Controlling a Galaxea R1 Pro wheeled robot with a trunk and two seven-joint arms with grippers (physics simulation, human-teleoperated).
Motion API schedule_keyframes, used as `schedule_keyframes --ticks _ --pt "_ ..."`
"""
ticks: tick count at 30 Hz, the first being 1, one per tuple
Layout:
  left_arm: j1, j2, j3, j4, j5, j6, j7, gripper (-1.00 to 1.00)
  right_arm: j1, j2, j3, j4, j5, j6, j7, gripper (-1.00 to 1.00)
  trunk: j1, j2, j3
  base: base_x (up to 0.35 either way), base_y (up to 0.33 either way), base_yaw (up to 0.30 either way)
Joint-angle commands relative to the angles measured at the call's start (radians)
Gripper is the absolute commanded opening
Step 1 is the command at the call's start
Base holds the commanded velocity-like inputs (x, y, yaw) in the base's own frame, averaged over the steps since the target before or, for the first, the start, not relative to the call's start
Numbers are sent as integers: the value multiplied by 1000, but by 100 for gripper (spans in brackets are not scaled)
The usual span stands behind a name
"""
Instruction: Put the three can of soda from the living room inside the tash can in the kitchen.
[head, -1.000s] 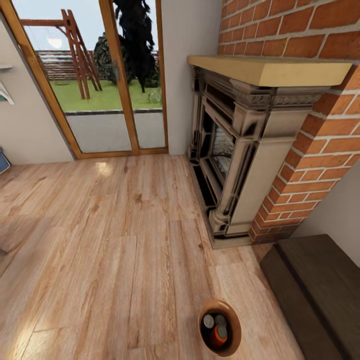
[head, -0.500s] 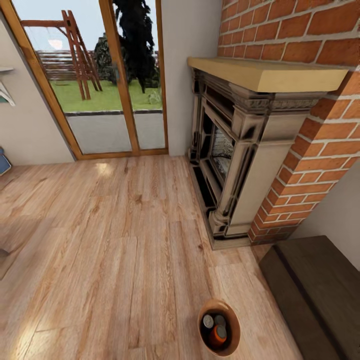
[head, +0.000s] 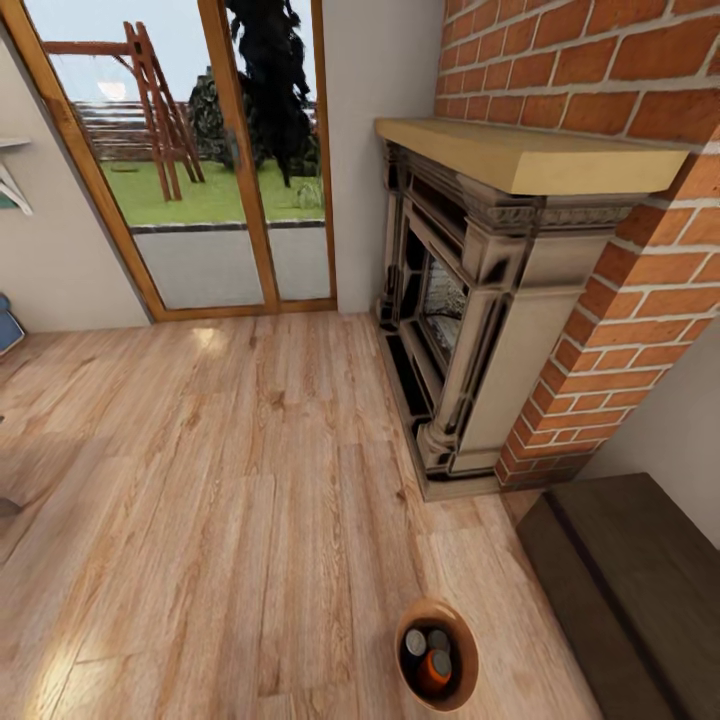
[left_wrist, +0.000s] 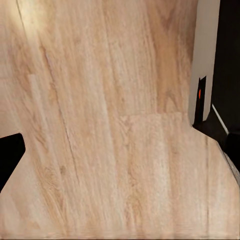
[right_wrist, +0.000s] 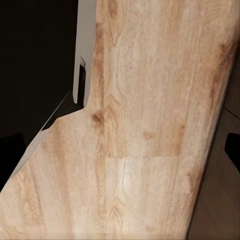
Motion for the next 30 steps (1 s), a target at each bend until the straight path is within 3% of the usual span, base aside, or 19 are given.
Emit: schedule_keyframes --ticks 1,30 --pt "4 1 -1 0 -1 0 0 100 0 0 0 0 0 0 0 100 -4 7 3 0 0 0" --pt "20 -11 -3 0 -3 44 -11 100 0 11 0 0 0 2 0 100 -115 210 94 0 0 0"
